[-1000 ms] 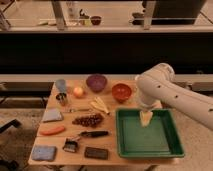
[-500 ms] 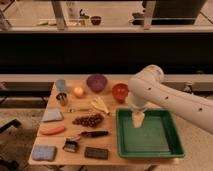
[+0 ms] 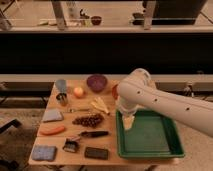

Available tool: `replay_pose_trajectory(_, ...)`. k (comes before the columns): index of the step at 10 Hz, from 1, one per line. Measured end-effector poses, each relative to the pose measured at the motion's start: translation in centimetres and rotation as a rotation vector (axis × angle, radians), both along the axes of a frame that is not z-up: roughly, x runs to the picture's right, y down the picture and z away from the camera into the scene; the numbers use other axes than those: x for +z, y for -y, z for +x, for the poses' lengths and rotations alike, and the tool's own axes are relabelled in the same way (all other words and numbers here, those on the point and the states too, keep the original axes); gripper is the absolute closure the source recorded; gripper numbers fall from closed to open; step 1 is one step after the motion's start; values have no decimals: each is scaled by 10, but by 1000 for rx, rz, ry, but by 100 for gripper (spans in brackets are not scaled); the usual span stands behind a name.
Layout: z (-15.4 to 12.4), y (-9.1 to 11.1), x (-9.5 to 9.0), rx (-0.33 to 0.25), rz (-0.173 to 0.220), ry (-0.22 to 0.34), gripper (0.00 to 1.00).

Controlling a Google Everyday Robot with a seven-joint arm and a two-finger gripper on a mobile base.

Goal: Place fork in red bowl

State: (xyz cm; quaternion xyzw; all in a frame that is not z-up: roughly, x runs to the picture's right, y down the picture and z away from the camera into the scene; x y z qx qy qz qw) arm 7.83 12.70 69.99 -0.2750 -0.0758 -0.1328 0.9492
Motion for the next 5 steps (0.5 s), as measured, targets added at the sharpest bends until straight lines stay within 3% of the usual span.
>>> replay_pose_trajectory(3, -45, -6, 6, -3, -2, 39, 20)
replay_pose_trajectory(5, -57, -11, 12, 2, -1, 58, 20)
